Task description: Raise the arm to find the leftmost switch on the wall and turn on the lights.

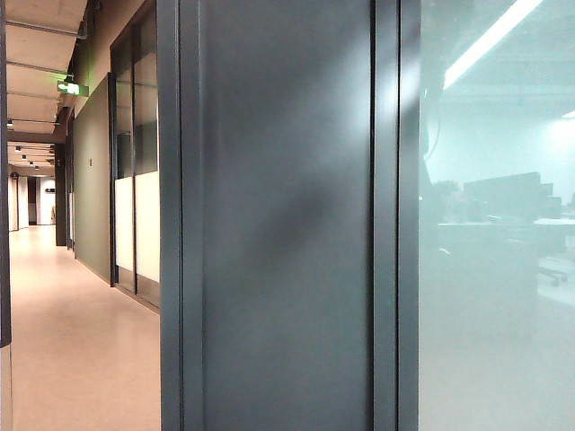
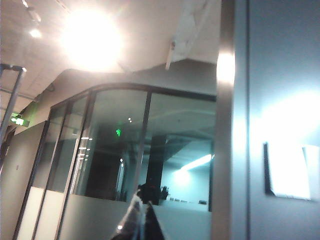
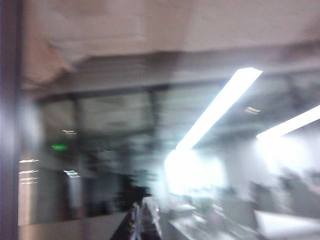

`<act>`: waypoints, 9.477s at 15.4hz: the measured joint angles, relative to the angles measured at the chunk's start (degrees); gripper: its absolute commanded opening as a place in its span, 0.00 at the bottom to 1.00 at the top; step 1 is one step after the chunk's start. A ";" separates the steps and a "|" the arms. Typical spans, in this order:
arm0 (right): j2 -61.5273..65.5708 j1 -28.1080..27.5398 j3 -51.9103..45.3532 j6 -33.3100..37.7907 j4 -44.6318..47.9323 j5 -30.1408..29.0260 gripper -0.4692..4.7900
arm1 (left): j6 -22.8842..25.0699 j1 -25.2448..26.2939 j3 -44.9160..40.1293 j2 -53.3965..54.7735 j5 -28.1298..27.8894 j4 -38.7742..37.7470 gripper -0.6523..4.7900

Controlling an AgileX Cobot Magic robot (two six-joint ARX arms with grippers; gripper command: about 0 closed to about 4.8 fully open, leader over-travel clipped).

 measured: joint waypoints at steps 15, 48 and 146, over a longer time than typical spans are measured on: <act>22.27 0.00 20.35 2.25 -6.40 -14.51 0.09 | 1.66 0.00 19.52 30.71 0.39 8.24 0.11; 22.23 8.87 20.35 8.63 -7.82 -50.16 0.09 | -30.60 -7.41 61.00 57.66 52.46 -7.91 0.11; -28.41 8.85 -19.28 2.23 -48.46 -0.35 0.09 | 14.71 -8.57 -18.95 -17.27 -12.07 -33.38 0.11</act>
